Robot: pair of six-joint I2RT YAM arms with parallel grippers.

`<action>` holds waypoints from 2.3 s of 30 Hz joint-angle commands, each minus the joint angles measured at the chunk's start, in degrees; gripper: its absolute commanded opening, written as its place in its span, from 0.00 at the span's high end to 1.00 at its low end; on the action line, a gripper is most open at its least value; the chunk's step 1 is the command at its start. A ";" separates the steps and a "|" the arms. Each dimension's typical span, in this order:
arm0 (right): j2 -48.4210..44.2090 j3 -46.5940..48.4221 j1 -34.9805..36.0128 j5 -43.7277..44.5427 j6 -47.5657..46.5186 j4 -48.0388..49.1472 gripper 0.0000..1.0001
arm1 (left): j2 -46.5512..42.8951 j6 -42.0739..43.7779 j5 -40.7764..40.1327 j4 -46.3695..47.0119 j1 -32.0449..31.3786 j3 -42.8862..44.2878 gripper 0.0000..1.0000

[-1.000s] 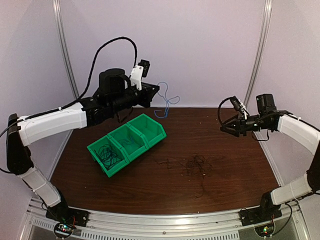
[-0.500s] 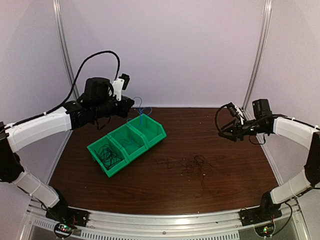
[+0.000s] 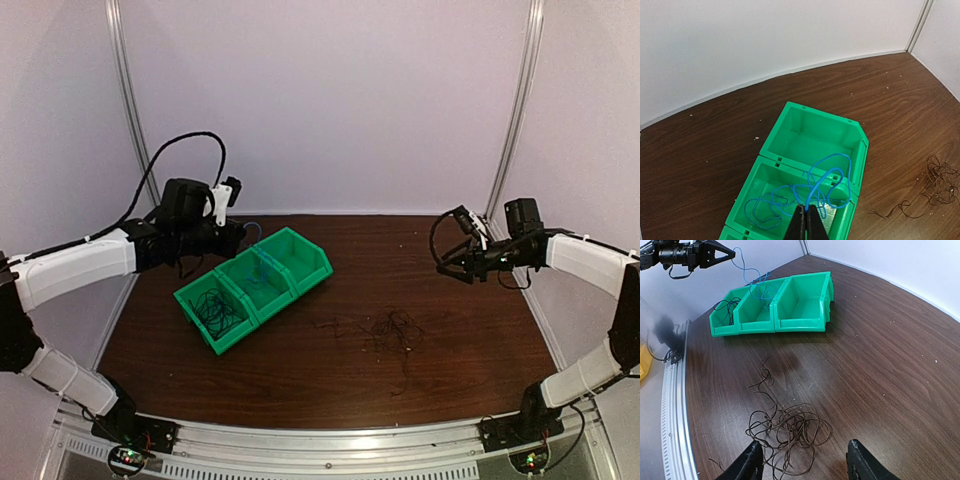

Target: Untangle the cables

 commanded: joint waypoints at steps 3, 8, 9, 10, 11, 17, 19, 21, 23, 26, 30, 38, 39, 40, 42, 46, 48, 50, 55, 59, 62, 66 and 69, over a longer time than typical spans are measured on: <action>0.47 0.07 -0.13 -0.53 -1.07 -0.33 0.42 | -0.87 -0.76 0.16 2.06 2.78 -3.13 1.00; 0.57 0.03 -0.09 -0.62 -1.20 -0.42 0.43 | -0.46 -1.13 0.70 2.71 3.15 -4.93 1.00; 0.63 0.01 -0.07 -0.63 -1.16 -0.42 0.42 | -0.19 -1.19 0.78 2.88 3.30 -5.15 1.00; 0.74 0.10 -0.10 -0.75 -1.16 -0.54 0.42 | 0.36 -1.19 0.90 2.99 3.48 -5.15 1.00; 0.74 0.12 -0.08 -0.86 -1.20 -0.53 0.42 | 1.17 -1.25 1.00 2.83 3.72 -4.91 1.00; 0.78 0.12 -0.06 -0.48 -1.76 -1.16 0.43 | 8.98 -2.00 0.15 -1.63 4.07 -0.28 1.00; 0.74 0.12 -0.08 -0.38 -2.01 -1.42 0.43 | 11.05 -2.28 0.19 -2.31 4.07 0.91 1.00; 0.74 0.12 -0.11 -0.39 -2.12 -1.56 0.42 | 13.15 -2.16 0.19 -2.82 4.07 2.33 1.00; 0.73 0.03 -0.13 -0.49 -2.12 -1.52 0.43 | 15.37 -1.76 0.38 -3.02 4.16 3.91 1.00; 1.01 0.19 -0.07 -0.64 -2.28 -1.80 0.42 | 19.43 -1.48 1.29 -3.36 4.16 7.08 1.00; 0.87 0.07 -0.08 -0.51 -2.64 -2.00 0.42 | 23.71 -1.63 2.42 -3.94 4.16 9.37 1.00; 1.31 0.07 -0.10 -0.57 -2.81 -2.00 0.42 | 25.31 -2.28 2.32 -4.08 4.16 8.38 1.00; 1.45 0.16 -0.07 -0.63 -2.83 -2.11 0.42 | 25.27 -2.39 2.22 -4.23 4.16 8.25 1.00; 1.68 0.18 -0.08 -0.74 -2.89 -2.14 0.42 | 25.17 -2.52 2.05 -4.38 4.16 8.23 1.00; 2.04 0.37 -0.14 -0.89 -2.96 -2.31 0.43 | 25.06 -2.73 1.89 -4.57 4.16 8.34 1.00; 2.41 0.64 -0.12 -0.95 -3.17 -2.68 0.42 | 25.02 -3.03 0.29 -6.40 4.16 9.94 0.94; 2.27 0.64 -0.10 -0.98 -3.18 -2.70 0.42 | 24.96 -2.80 -0.06 -7.19 4.16 10.81 0.88; 2.10 0.64 -0.12 -0.86 -3.26 -2.70 0.42 | 24.81 -2.65 -0.13 -7.74 4.16 11.38 0.84; 1.96 0.55 -0.06 -0.83 -3.28 -2.71 0.42 | 22.82 -2.60 -0.01 -8.32 4.16 12.04 0.78; 2.13 0.64 -0.07 -1.03 -3.27 -2.80 0.42 | 20.15 -2.53 -0.15 -9.19 4.16 12.70 0.73; 2.14 0.64 -0.06 -1.16 -3.27 -2.79 0.42 | 18.47 -2.28 -0.26 -11.02 4.16 13.75 0.67; 2.14 0.64 -0.06 -1.15 -3.27 -2.79 0.42 | 16.11 -1.72 0.85 -11.76 4.16 14.28 0.61; 2.27 0.73 -0.07 -1.16 -3.34 -2.79 0.42 | 15.68 -1.54 5.71 -11.41 4.16 14.50 0.58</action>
